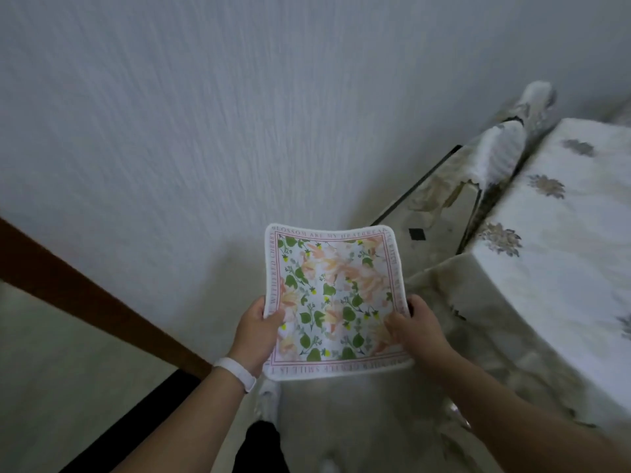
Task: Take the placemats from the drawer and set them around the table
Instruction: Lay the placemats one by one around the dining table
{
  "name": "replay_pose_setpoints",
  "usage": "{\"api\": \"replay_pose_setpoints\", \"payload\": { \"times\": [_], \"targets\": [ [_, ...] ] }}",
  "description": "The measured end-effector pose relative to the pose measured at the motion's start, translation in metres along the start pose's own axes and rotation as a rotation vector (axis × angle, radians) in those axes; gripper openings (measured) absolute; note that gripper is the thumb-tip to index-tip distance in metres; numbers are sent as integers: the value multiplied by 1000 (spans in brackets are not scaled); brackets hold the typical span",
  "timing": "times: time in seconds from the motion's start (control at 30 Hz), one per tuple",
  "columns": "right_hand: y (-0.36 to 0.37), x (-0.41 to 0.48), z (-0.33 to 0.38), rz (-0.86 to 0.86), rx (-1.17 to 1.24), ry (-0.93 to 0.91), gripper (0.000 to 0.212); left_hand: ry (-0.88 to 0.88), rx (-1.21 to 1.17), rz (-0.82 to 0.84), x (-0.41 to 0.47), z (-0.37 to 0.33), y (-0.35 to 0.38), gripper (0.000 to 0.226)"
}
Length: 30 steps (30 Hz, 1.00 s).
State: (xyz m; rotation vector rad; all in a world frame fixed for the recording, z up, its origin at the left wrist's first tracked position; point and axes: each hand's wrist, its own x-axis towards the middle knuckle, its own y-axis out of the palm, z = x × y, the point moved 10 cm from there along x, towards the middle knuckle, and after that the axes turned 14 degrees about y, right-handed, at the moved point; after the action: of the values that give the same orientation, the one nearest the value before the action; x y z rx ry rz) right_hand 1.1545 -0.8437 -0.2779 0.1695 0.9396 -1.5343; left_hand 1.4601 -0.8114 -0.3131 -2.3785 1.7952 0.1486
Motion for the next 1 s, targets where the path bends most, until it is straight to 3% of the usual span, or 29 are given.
{"api": "replay_pose_setpoints", "payload": {
  "times": [0.13, 0.43, 0.6, 0.8, 1.0],
  "targets": [
    [-4, 28, 27, -112, 37, 57, 21, -3, 5, 139, 65, -3, 21, 22],
    [-32, 55, 107, -370, 210, 45, 17, 228, 104, 463, 221, -93, 76, 26],
    [-66, 59, 114, -439, 370, 86, 19, 193, 34, 575, 257, -109, 131, 22],
    [-105, 88, 123, -509, 501, 96, 16, 153, 6, 638, 298, -120, 201, 26],
    [-158, 184, 152, -506, 587, 84, 18, 155, 0, 593, 372, -144, 270, 23]
  ]
}}
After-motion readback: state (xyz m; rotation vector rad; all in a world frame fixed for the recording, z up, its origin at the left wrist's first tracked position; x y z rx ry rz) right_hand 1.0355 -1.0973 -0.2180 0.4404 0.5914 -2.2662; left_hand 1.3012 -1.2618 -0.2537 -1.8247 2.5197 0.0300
